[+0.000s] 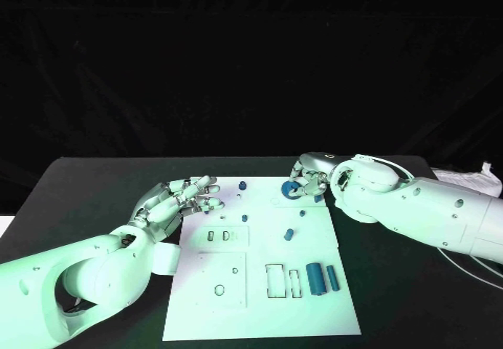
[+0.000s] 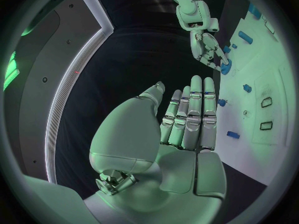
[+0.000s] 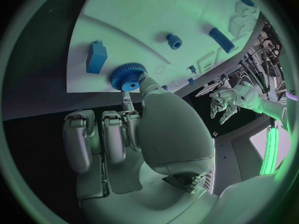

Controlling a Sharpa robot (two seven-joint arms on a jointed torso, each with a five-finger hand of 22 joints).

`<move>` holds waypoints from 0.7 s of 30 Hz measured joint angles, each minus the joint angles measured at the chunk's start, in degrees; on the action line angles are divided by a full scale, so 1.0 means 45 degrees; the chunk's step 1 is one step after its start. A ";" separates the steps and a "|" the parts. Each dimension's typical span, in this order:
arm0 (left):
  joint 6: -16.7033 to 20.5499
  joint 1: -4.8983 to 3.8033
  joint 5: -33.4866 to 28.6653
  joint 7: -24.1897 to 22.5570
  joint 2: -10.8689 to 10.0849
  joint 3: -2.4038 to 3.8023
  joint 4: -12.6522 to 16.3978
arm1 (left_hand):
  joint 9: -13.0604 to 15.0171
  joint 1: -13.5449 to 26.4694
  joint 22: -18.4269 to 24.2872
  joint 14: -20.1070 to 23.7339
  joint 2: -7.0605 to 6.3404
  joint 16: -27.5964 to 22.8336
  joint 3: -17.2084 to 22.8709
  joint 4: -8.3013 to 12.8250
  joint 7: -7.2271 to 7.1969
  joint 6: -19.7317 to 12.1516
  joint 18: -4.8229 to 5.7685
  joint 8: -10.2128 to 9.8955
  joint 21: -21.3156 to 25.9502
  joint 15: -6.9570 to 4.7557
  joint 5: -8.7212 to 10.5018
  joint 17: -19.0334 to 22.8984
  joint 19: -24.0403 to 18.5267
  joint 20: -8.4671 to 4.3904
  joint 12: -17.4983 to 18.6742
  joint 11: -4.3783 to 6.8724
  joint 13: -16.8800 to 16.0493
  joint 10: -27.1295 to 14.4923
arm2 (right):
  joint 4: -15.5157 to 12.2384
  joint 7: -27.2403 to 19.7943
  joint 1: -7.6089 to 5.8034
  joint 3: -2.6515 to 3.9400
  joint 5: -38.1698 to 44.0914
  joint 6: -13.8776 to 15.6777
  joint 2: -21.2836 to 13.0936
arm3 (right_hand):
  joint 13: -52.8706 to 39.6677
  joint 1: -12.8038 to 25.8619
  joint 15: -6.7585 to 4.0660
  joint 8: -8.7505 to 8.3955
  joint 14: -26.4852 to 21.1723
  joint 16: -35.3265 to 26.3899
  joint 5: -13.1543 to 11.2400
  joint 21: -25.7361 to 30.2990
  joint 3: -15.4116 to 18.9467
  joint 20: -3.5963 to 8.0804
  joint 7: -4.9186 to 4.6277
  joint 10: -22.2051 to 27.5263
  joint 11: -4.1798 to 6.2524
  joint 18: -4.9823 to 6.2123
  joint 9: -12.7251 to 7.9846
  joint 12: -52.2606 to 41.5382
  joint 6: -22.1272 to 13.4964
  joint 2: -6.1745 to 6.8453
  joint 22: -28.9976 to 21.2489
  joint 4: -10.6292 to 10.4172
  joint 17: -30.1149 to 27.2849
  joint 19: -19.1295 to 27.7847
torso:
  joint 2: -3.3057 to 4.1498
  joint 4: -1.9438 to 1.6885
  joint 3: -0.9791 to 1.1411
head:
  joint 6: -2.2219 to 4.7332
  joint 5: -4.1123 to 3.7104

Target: Assemble the parts on the task board

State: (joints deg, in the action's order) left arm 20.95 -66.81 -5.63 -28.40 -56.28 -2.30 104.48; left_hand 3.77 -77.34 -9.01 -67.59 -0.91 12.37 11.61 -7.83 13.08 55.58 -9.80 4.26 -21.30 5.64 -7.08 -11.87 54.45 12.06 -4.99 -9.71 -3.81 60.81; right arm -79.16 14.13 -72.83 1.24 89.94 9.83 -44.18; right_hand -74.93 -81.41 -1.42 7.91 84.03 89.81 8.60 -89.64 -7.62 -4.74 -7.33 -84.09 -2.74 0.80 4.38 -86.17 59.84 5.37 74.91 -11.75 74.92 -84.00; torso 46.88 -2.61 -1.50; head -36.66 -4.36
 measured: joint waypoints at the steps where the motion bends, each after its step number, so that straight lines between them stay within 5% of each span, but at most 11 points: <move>1: -0.0001 0.0000 0.0000 0.0002 -0.0001 0.0000 -0.0001 | -0.0001 0.0000 0.0000 0.0000 0.0000 0.0000 0.0000 0.0000 0.0000 0.0000 0.0000 0.0000 0.0000 0.0000 0.0000 0.0000 0.0000 0.0000 0.0000 0.0000 0.0000 0.0000 | -0.0014 0.0002 0.0004 0.0004 0.0081 0.0002 0.0004 | 0.0000 -0.0069 0.0000 0.0019 0.0000 0.0000 -0.0069 0.0000 -0.0078 0.0000 0.0016 0.0001 0.0012 0.0000 0.0000 -0.0003 0.0077 0.0001 0.0005 0.0078 -0.0001 0.0000 | -0.0001 0.0000 0.0000 | -0.0006 0.0002; 10: -0.0015 0.0000 -0.0001 0.0023 -0.0002 0.0000 -0.0003 | 0.0000 0.0000 0.0000 0.0000 0.0000 0.0000 0.0000 0.0000 0.0000 0.0000 -0.0001 0.0000 0.0000 0.0000 0.0000 0.0001 0.0000 0.0000 0.0000 0.0000 0.0000 0.0000 | -0.0255 -0.0014 0.0080 0.0016 0.1071 0.0376 -0.0028 | 0.0002 -0.0483 -0.0190 0.0068 0.0000 -0.0001 -0.0270 0.0000 -0.0884 0.0100 -0.0030 0.0028 0.0270 0.0001 -0.0029 -0.0365 0.0196 -0.0189 0.0008 0.0808 -0.0002 -0.0003 | -0.0006 0.0006 0.0002 | -0.0035 0.0001; 21: -0.0030 0.0000 -0.0001 0.0035 0.0008 0.0000 -0.0017 | 0.0000 0.0000 -0.0001 -0.0001 0.0000 -0.0050 0.0061 0.0062 0.0000 0.0000 0.0002 0.0000 0.0000 0.0000 0.0000 -0.0022 0.0000 0.0000 0.0000 0.0000 0.0000 0.0000 | -0.0930 -0.0173 0.0200 -0.0056 0.1675 0.1584 0.0131 | 0.0003 -0.0228 -0.0190 0.0067 0.0000 -0.0002 -0.0111 0.0001 -0.1090 0.0190 -0.0030 0.0008 0.0290 0.0001 -0.0029 -0.0498 0.0196 -0.0253 0.0006 0.0838 0.0005 -0.0003 | -0.0006 -0.0001 0.0002 | 0.0033 0.0074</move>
State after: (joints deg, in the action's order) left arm 20.82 -66.81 -5.64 -28.24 -56.24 -2.30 104.41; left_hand 3.77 -77.34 -9.02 -67.59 -0.91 12.14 11.88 -7.55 13.08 55.58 -9.79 4.26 -21.30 5.64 -7.08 -11.97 54.45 12.06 -4.99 -9.71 -3.81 60.81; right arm -83.35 13.35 -71.93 0.98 97.48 16.96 -43.59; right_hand -74.92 -82.44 -2.28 8.21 84.03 89.80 8.10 -89.64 -12.53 -3.88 -7.47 -84.05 -1.43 0.81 4.25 -88.41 60.72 4.23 74.94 -7.98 74.94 -84.01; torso 46.85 -2.61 -1.49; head -36.51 -4.03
